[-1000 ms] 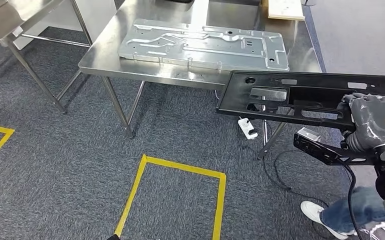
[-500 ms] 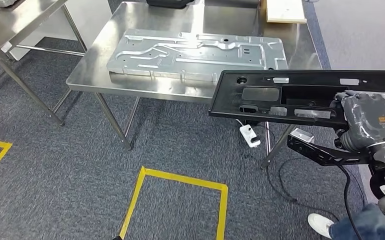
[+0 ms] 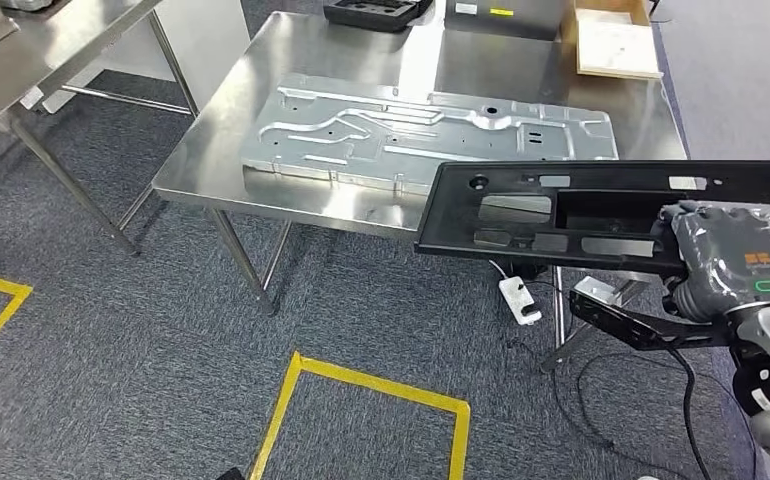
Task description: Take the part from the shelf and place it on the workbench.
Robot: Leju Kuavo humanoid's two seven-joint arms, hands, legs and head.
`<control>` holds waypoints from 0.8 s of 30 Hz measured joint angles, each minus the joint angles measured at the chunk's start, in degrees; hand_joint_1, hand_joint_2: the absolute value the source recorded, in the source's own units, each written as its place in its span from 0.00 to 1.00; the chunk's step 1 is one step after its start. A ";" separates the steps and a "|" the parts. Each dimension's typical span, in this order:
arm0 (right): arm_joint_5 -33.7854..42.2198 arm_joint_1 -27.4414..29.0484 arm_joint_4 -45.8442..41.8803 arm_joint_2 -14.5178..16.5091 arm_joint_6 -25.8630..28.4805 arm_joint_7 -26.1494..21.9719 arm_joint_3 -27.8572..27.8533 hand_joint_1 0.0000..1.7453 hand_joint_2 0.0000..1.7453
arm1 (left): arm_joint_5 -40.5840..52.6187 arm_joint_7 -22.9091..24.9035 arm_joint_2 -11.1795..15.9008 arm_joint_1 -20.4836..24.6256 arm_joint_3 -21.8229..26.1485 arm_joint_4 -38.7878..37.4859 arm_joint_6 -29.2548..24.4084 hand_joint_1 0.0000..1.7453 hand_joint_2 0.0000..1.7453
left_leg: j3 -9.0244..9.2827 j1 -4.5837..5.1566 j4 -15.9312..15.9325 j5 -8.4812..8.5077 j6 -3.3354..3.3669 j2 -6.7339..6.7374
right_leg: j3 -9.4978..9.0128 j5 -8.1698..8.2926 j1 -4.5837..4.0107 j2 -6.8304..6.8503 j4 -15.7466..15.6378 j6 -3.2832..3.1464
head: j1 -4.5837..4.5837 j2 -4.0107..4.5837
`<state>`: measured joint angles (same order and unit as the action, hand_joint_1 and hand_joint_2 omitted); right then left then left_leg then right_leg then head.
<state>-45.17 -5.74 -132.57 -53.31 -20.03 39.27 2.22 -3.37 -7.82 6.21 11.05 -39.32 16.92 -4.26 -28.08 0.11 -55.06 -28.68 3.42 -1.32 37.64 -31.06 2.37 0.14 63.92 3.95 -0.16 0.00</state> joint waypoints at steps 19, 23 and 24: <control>7.41 7.99 3.69 2.84 9.70 0.01 -4.12 1.00 1.00 | -0.48 0.43 0.48 -0.28 0.03 -0.02 -0.62 0.00 1.00 | -8.80 0.89 -4.39 3.40 -0.65 0.65 | -6.52 2.38 -1.34 -0.45 -5.19 -3.22 | 0.13 0.00; 12.60 9.33 5.96 3.81 14.73 -0.08 -6.45 1.00 1.00 | -0.83 0.37 0.47 -0.26 0.04 -0.01 -0.79 0.00 1.00 | -6.96 0.39 -2.85 3.93 -0.02 0.76 | -6.28 0.75 -1.39 -0.47 -3.64 -2.05 | 0.31 0.00; 13.93 9.44 6.62 4.17 16.23 -0.13 -7.15 1.00 1.00 | -0.89 0.32 0.46 -0.19 0.04 0.00 -0.80 0.00 1.00 | -6.47 0.30 -2.49 3.82 0.24 0.81 | -4.87 -0.39 -1.30 -0.45 -0.97 -1.88 | 0.42 0.00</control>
<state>-31.24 3.70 -125.95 -49.15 -3.79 39.15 -4.92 -4.26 -7.51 6.68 10.86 -39.28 16.92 -5.06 -34.55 0.41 -57.55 -24.87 3.66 -0.51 32.77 -31.46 1.07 -0.31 62.94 2.08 0.25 0.00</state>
